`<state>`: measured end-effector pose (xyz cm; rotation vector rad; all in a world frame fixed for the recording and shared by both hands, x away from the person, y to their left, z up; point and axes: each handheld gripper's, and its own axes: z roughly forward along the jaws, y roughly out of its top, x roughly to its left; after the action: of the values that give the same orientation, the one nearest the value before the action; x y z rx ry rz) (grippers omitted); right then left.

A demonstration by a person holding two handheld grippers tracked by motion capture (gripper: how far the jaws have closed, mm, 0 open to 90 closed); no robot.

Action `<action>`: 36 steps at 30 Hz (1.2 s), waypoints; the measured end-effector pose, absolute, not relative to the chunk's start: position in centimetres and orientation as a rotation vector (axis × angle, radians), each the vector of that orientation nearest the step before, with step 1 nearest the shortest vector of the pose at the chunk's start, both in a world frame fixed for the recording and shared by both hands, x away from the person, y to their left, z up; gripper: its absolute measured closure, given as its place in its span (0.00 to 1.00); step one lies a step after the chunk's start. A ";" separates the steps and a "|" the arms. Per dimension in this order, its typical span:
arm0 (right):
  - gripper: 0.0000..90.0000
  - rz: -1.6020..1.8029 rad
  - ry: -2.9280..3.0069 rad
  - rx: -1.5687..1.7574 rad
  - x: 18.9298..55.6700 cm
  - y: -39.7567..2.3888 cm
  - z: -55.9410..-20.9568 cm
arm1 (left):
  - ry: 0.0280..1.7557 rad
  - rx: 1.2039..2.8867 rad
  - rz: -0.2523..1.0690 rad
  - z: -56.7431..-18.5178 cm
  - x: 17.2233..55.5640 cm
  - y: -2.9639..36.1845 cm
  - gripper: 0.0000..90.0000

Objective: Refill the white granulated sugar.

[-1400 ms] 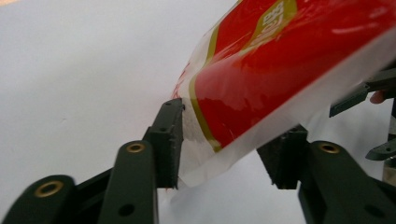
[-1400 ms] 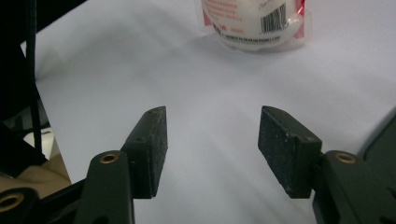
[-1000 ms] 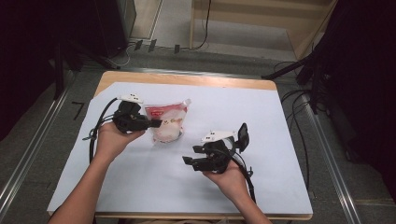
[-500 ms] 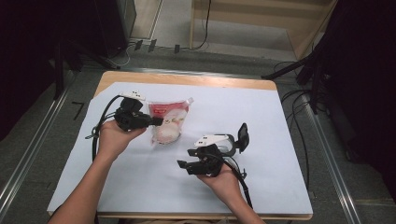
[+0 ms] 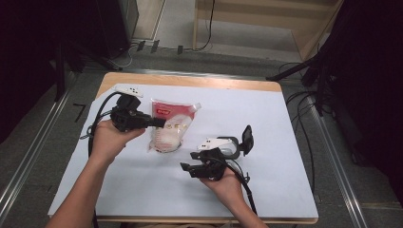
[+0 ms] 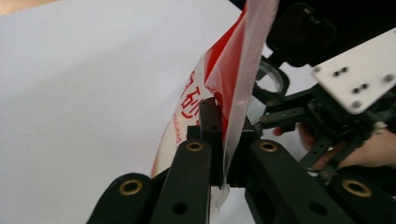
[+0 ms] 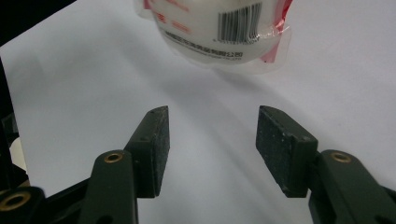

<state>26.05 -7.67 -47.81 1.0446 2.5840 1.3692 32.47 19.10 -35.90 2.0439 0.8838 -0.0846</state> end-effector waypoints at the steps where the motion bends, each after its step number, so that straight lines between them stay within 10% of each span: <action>1: 0.51 1.371 2.585 1.045 26.0 -7.6 -47.8 | 0.869 2.047 -0.099 -35.7 32.3 19.0 1.00; 36: 0.57 1.452 2.435 1.125 26.2 -8.0 -49.6 | 0.790 2.039 -0.237 -32.1 29.0 16.3 0.99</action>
<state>26.23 -7.95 -49.62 1.1252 2.4346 1.4516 29.03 16.25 -32.14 2.0392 0.7899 -0.2371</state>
